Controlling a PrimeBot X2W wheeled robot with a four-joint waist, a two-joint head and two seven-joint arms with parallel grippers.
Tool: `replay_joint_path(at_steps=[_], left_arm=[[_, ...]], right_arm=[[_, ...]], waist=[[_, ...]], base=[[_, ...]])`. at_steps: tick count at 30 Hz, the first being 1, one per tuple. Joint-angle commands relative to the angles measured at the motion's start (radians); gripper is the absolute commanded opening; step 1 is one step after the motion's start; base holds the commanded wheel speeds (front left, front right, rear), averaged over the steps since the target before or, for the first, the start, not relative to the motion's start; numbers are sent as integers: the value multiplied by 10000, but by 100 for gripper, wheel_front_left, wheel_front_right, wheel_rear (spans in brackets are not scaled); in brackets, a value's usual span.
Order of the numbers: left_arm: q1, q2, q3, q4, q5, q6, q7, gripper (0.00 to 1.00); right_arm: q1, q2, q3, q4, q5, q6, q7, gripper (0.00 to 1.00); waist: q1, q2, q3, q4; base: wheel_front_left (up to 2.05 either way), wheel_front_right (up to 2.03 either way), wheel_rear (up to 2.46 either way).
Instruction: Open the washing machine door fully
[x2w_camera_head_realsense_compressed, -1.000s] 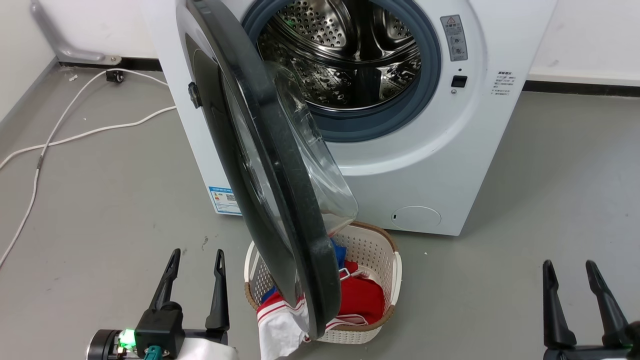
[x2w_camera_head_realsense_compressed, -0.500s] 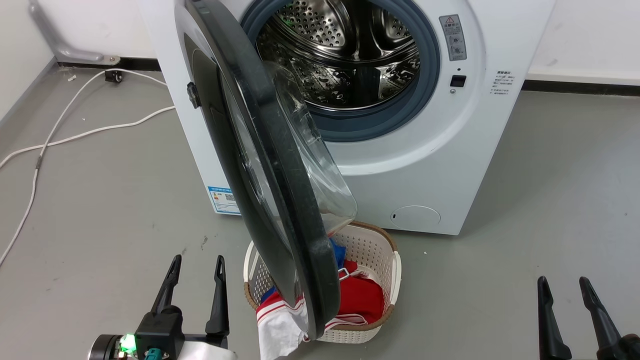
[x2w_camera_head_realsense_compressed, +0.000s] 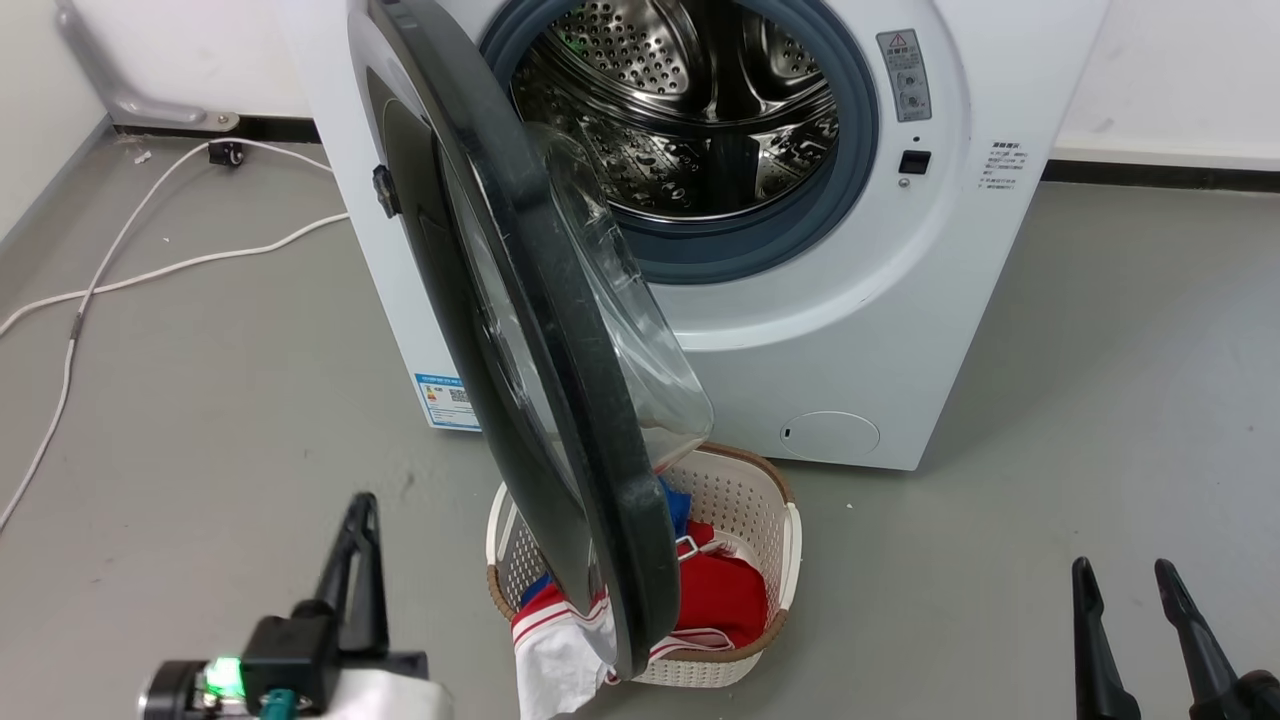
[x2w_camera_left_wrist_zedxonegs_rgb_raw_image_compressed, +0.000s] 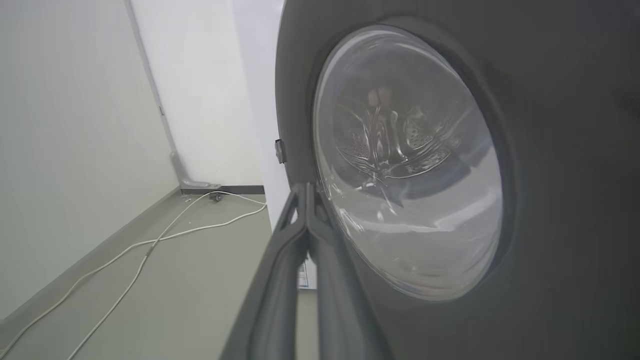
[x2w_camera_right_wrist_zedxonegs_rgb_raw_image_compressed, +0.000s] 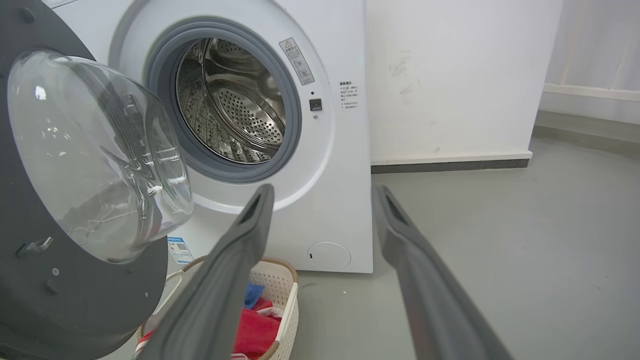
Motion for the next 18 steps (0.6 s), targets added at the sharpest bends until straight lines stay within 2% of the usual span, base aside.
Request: replay_joint_path(at_steps=[1, 10, 18], left_arm=[[-179, 90, 85, -202, 42, 69, -27, 0], [-1006, 354, 173, -2497, 193, -20, -26, 0], [-1342, 539, -680, -3915, 636, -154, -26, 0]], right_arm=[[-18, 35, -11, 12, 101, 0, -19, 100], [-132, 33, 44, -6, 157, 1, -20, 100], [-151, 32, 161, 41, 85, 0, -20, 100]], waist=[[0, -1, -5, 12], [0, -1, -4, 43], [0, -1, -44, -21]], base=[[0, 0, 0], [0, 0, 0], [0, 0, 0]])
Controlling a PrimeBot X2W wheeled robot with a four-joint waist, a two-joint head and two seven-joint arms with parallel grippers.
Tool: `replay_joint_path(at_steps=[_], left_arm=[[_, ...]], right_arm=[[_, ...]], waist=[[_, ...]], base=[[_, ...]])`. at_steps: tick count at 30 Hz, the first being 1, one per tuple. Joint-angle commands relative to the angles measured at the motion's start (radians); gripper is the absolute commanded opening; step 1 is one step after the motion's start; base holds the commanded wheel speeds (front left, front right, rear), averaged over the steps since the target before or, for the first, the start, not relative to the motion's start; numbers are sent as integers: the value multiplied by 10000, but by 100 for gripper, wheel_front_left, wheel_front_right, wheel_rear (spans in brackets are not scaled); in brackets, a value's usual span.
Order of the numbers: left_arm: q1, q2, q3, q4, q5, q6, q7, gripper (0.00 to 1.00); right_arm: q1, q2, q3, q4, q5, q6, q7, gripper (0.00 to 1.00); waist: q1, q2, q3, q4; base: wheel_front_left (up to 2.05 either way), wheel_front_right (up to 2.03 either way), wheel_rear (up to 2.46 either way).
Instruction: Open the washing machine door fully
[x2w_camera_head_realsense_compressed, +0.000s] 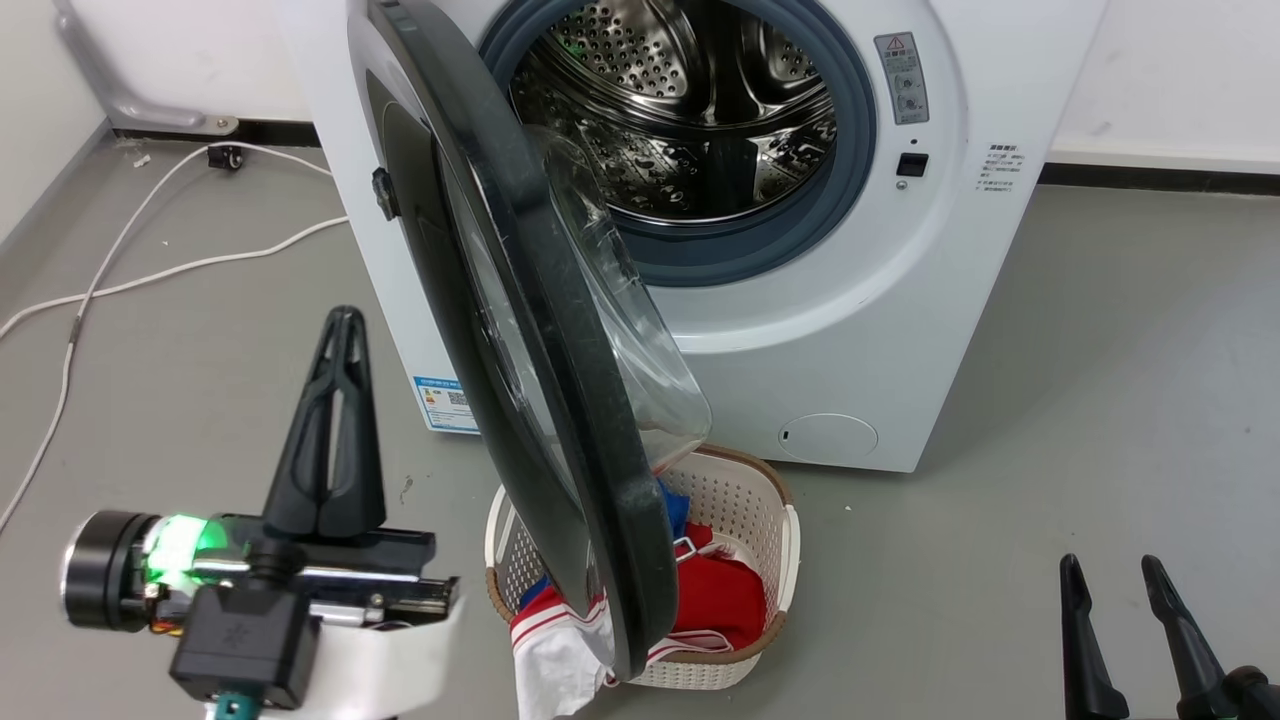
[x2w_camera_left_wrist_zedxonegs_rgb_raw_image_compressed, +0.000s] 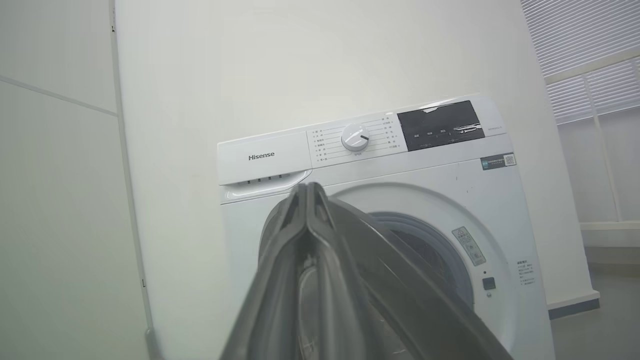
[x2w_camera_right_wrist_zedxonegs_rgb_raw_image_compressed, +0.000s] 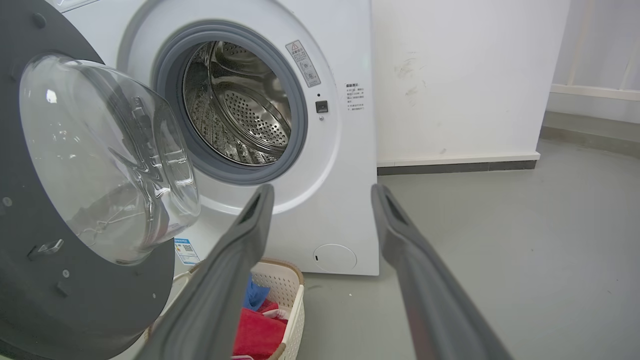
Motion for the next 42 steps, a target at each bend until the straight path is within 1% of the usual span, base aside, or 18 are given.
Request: replay_joint_path(at_steps=[1, 5, 6, 8, 15, 20, 24, 29, 34, 42], left_arm=[[-143, 54, -181, -140, 74, -97, -24, 0], [-329, 126, -912, -466, 107, -433, -24, 0], [-474, 112, -1586, -537, 112, -746, -24, 0], [-566, 91, -2050, -488, 126, -922, -24, 0], [-764, -4, -3751, -206, 141, -1353, -24, 0], [-661, -17, -4583, 251, 9, -1455, -24, 0], [-408, 4, -5011, 731, -109, -1514, -24, 0], [-184, 16, -5309, 1453, -270, -1527, -24, 0], [-109, 87, -5347, 2336, -385, -1480, -24, 0], [-351, 15, -5100, 3578, -641, -1314, -24, 0]], right_arm=[[-83, 26, 28, 16, -49, -2, -21, 100], [-80, 27, 53, 42, -37, -2, -22, 100], [-96, 27, 65, 45, -49, -1, -20, 100], [-107, 27, 76, 49, -68, -1, -20, 100], [-142, 27, 112, 88, -99, -1, -20, 100], [-181, 27, 153, 130, -121, -1, -22, 100], [-205, 27, 134, 134, -131, -1, -20, 100], [-257, 27, 110, 137, -151, -2, -22, 100], [-423, 27, 145, 179, -182, -2, -20, 100], [-644, 27, 185, 305, -250, -1, -20, 100]], waist=[[0, 0, -3, -17], [0, 0, -6, -36], [0, 0, 5, -32], [0, 0, 15, -34], [0, 0, 78, -73], [0, 0, 152, -158], [0, 0, 231, -204], [0, 0, 411, -207], [0, 0, 595, -219], [0, 0, 893, -230]], base=[[0, 0, 0], [0, 0, 0], [0, 0, 0], [0, 0, 0], [0, 0, 0], [0, 0, 0], [0, 0, 0], [0, 0, 0], [0, 0, 0], [0, 0, 0]])
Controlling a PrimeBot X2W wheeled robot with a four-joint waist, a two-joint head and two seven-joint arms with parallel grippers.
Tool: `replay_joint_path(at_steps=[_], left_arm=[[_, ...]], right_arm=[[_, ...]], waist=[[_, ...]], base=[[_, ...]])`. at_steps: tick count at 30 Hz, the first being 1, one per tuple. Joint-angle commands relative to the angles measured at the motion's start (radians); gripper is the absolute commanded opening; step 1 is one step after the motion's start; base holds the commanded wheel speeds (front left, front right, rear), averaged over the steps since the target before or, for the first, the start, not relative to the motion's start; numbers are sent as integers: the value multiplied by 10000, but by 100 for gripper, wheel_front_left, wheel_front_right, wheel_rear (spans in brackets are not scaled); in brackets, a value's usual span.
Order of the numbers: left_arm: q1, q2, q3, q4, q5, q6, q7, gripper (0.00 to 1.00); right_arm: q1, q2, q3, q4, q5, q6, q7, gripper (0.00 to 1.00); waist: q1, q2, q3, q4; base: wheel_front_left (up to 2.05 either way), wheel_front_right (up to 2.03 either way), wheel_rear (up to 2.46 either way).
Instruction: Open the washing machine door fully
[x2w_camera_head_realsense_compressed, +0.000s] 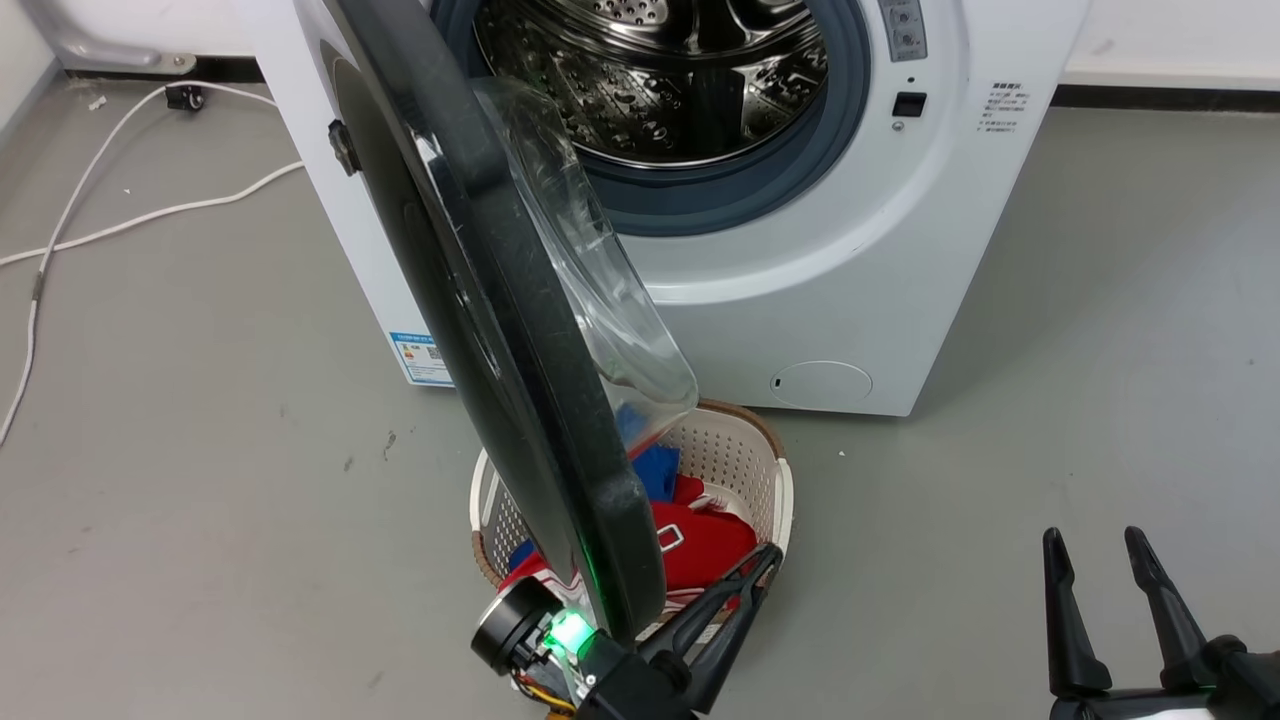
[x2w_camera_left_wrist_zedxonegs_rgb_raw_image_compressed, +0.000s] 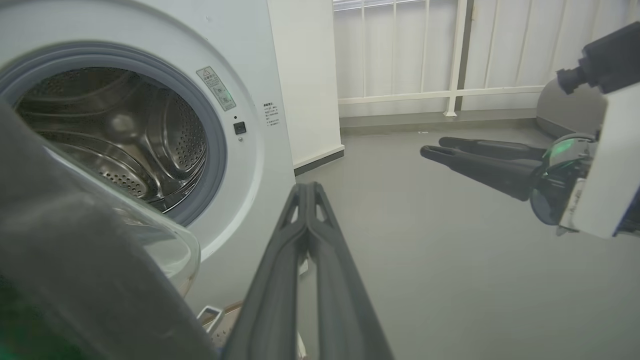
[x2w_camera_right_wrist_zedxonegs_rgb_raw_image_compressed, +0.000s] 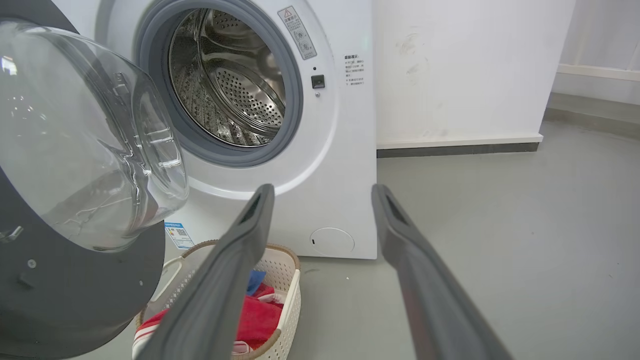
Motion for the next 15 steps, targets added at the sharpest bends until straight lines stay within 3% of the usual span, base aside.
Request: replay_joint_path(at_steps=[1, 15], left_arm=[[-138, -37, 67, 225, -45, 74, -27, 0], [343, 129, 1094, 564, -344, 767, -19, 0]], right_arm=[[-120, 27, 22, 72, -10, 1, -22, 100], [92, 26, -73, 379, 118, 1, -22, 100]], waist=[[0, 0, 72, 6], [0, 0, -5, 401]], base=[[0, 0, 0], [0, 0, 0]])
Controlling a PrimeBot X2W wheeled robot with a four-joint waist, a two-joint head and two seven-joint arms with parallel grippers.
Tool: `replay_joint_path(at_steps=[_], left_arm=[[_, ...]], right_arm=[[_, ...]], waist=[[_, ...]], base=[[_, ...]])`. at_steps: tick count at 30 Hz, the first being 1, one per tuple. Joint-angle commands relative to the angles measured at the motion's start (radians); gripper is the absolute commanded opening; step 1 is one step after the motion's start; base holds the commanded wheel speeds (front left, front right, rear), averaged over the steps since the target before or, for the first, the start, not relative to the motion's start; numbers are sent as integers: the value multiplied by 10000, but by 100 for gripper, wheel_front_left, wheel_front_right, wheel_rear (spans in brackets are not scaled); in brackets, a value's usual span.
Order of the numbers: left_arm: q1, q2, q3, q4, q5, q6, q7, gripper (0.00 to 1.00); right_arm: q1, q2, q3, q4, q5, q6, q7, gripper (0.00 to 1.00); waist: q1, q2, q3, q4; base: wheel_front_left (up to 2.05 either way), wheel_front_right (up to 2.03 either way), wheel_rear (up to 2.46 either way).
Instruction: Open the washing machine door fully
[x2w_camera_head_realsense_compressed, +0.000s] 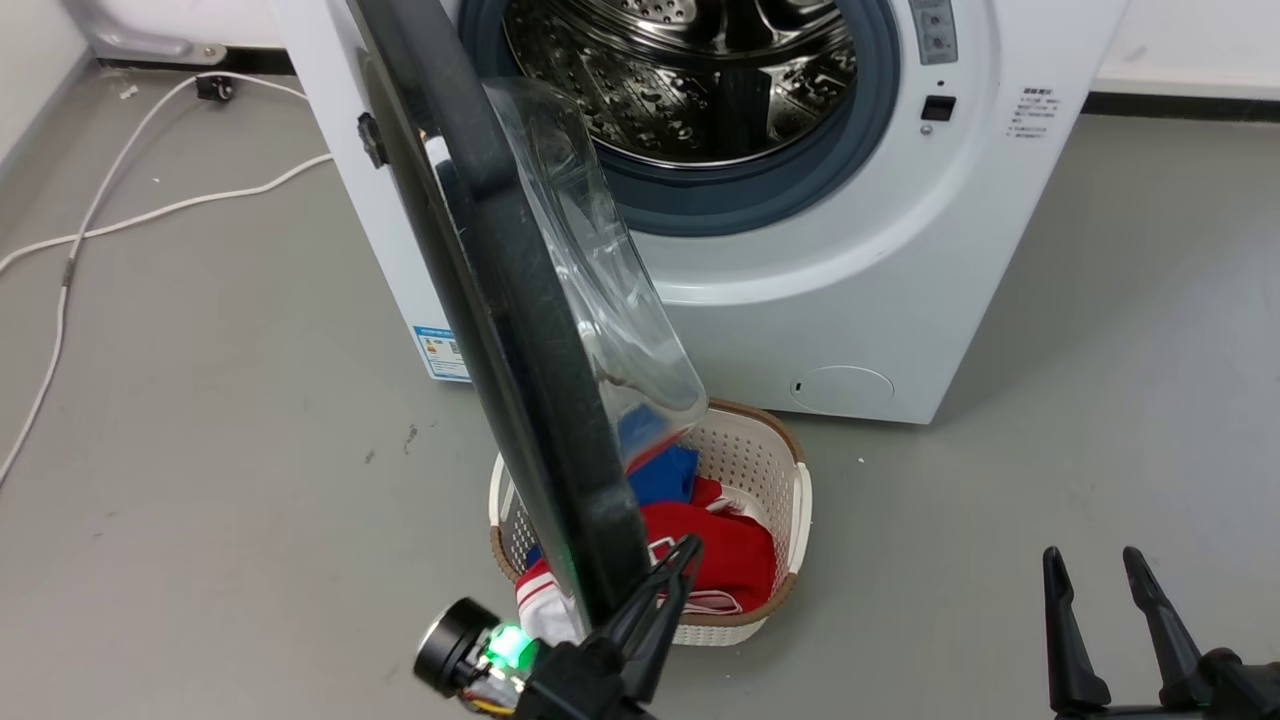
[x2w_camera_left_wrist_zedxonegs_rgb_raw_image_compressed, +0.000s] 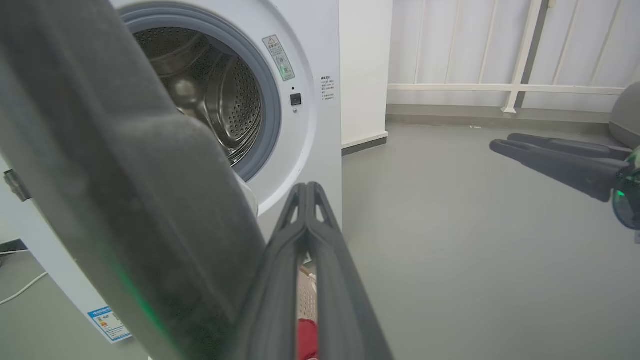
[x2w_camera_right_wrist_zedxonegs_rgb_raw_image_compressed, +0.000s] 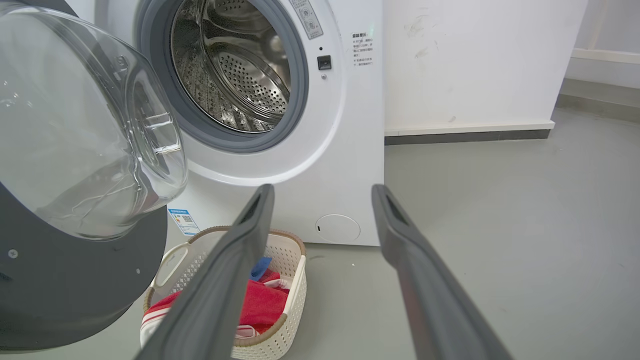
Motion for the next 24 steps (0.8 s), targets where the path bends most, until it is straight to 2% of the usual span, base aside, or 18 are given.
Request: replay_joint_path(at_steps=[1, 13, 24], left_arm=[[130, 199, 316, -26, -74, 200, -8, 0], [1301, 909, 1511, -632, -173, 843, 7, 0], [1767, 1132, 2841, -960, -414, 1364, 6, 0]], right_arm=[[64, 24, 20, 19, 89, 1, -22, 100], [306, 24, 58, 97, 162, 1, -20, 100], [362, 22, 104, 161, 173, 0, -22, 100]], waist=[[0, -1, -70, 87], [0, -1, -301, 579], [0, -1, -270, 875]], base=[[0, 0, 0], [0, 0, 0], [0, 0, 0]])
